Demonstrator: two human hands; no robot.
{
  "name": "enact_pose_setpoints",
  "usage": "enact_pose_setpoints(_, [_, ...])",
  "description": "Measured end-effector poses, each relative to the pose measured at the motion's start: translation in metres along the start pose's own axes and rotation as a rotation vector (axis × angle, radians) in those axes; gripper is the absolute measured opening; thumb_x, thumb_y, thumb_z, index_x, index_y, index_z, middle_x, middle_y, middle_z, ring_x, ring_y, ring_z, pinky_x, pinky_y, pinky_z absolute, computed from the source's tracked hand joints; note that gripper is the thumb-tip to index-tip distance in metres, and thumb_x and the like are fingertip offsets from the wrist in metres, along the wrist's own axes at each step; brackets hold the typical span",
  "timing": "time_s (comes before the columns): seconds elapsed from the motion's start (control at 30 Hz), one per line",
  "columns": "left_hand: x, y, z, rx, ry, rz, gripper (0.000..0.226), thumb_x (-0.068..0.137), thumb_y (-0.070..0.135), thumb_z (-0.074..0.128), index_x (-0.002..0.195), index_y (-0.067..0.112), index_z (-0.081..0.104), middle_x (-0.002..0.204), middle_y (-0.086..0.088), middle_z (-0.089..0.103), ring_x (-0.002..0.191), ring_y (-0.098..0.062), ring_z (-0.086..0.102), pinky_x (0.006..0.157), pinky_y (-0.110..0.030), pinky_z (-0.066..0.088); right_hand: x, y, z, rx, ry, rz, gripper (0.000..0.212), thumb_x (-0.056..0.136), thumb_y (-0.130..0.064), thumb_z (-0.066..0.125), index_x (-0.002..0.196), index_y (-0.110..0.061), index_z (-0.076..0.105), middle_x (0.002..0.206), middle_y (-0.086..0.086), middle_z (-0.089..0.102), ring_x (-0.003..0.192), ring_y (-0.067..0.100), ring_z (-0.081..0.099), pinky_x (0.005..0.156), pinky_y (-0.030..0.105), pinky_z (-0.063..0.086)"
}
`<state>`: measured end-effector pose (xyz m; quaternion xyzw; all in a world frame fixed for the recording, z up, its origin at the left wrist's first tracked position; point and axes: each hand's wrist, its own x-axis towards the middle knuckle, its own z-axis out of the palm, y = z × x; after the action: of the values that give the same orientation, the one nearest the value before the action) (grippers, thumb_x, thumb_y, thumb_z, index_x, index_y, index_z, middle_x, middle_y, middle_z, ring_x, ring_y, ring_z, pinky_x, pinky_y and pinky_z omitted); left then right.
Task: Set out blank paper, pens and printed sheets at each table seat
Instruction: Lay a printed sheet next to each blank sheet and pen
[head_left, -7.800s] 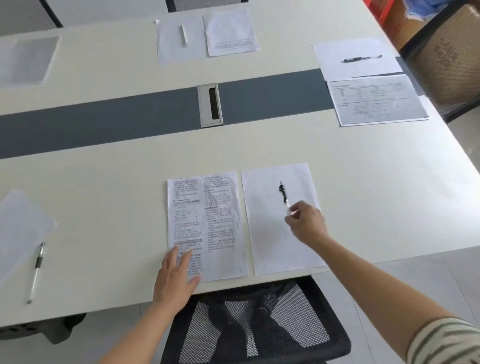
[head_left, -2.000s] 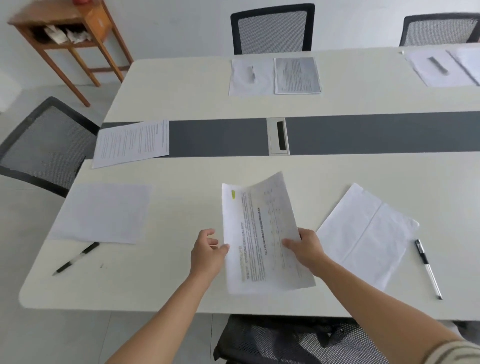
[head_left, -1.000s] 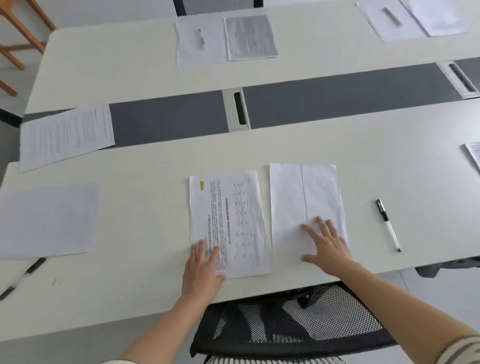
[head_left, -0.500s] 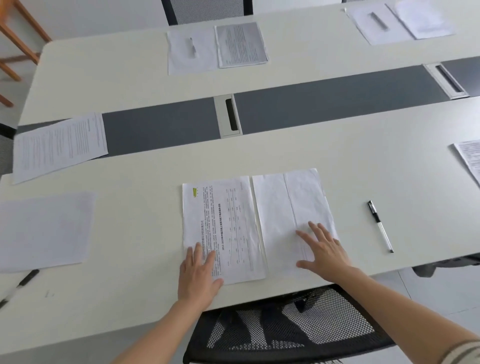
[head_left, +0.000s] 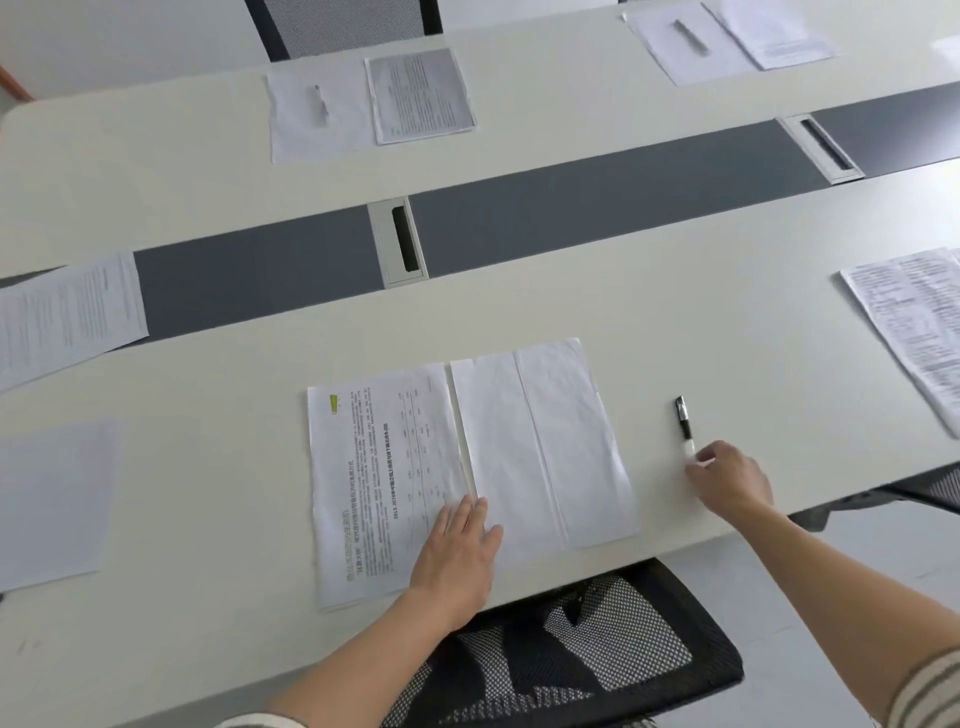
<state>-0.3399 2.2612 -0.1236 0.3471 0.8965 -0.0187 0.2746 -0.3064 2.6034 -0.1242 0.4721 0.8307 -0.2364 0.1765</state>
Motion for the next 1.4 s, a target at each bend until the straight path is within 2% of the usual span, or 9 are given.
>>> enact_pose_setpoints(0.13, [0.000,0.003,0.005,-0.007,0.010,-0.005,0.059,0.098,0.014,0.039,0.152,0.018,0.014,0.162,-0.014,-0.004,0.149,-0.030,-0.008,0.116,-0.042,-0.012,-0.022,-0.048,0.010,0.057,-0.021,-0.245,0.019,0.090,-0.028,0.060,0.107,-0.019,0.061,0.086,-0.001,0.072,0.086,0.024,0.066,0.077,0.035,0.051])
enact_pose_setpoints(0.23, [0.001,0.004,0.005,0.000,-0.003,-0.009,0.061,0.098,0.013,0.037,0.153,0.018,0.011,0.162,-0.013,-0.006,0.149,-0.029,-0.009,0.116,-0.041,-0.013,-0.050,-0.086,0.036,0.047,-0.112,-0.420,0.017,0.089,-0.026,0.061,0.104,-0.019,0.061,0.081,-0.002,0.071,0.086,0.022,0.065,0.076,0.034,0.050])
enact_pose_setpoints(0.53, [0.004,0.005,0.006,-0.034,0.009,-0.023,0.063,0.095,0.014,0.045,0.151,0.019,0.018,0.162,-0.011,-0.002,0.149,-0.029,-0.005,0.118,-0.040,-0.007,-0.053,-0.109,0.087,-0.081,-0.230,-0.424,0.024,0.087,-0.023,0.057,0.109,-0.013,0.058,0.103,0.009,0.069,0.097,0.028,0.062,0.081,0.038,0.052])
enact_pose_setpoints(0.67, [-0.001,-0.003,0.006,-0.145,0.105,-0.059,0.057,0.098,0.024,0.042,0.151,0.020,0.020,0.162,-0.010,0.003,0.149,-0.027,-0.001,0.122,-0.038,0.000,-0.052,-0.105,0.082,-0.128,-0.196,-0.460,0.042,0.088,-0.039,0.063,0.121,-0.015,0.055,0.109,0.006,0.068,0.100,0.026,0.063,0.082,0.035,0.050])
enact_pose_setpoints(0.83, [-0.024,-0.047,0.011,-0.291,0.245,-0.307,0.065,0.095,0.036,0.050,0.151,0.021,0.020,0.162,-0.011,0.002,0.150,-0.028,0.002,0.119,-0.036,0.002,-0.076,-0.105,0.072,-0.292,-0.016,-0.779,0.052,0.091,-0.042,0.059,0.138,-0.023,0.047,0.139,-0.001,0.048,0.129,0.022,0.043,0.093,0.034,0.047])
enact_pose_setpoints(1.0, [-0.059,-0.091,0.025,-0.427,0.189,-0.597,0.082,0.086,0.048,0.062,0.152,0.023,0.020,0.162,-0.014,0.002,0.149,-0.032,0.004,0.119,-0.043,0.017,-0.116,-0.122,0.097,-0.443,-0.214,-1.040,0.053,0.097,-0.035,0.050,0.147,-0.024,0.035,0.157,0.001,0.030,0.143,0.022,0.029,0.112,0.039,0.038])
enact_pose_setpoints(1.1, [-0.071,-0.096,0.036,-0.474,0.143,-0.634,0.083,0.084,0.049,0.064,0.151,0.022,0.023,0.161,-0.015,0.004,0.149,-0.031,0.003,0.119,-0.045,0.021,-0.135,-0.130,0.116,-0.468,-0.327,-1.031,0.052,0.098,-0.031,0.049,0.146,-0.019,0.035,0.156,0.000,0.032,0.140,0.021,0.032,0.102,0.035,0.045])
enact_pose_setpoints(1.23, [-0.075,-0.090,0.043,-0.501,0.146,-0.636,0.085,0.083,0.051,0.064,0.151,0.023,0.021,0.162,-0.012,-0.001,0.150,-0.028,-0.001,0.118,-0.041,0.019,-0.141,-0.135,0.134,-0.528,-0.284,-1.032,0.045,0.096,-0.028,0.050,0.137,-0.014,0.040,0.147,-0.001,0.037,0.129,0.023,0.039,0.088,0.033,0.052])
enact_pose_setpoints(1.4, [-0.079,-0.088,0.047,-0.474,0.151,-0.637,0.082,0.084,0.048,0.063,0.150,0.023,0.022,0.162,-0.013,-0.001,0.150,-0.028,0.000,0.119,-0.039,0.017,-0.135,-0.135,0.129,-0.468,-0.244,-1.031,0.048,0.095,-0.030,0.051,0.141,-0.020,0.040,0.152,-0.005,0.036,0.136,0.020,0.034,0.094,0.034,0.049])
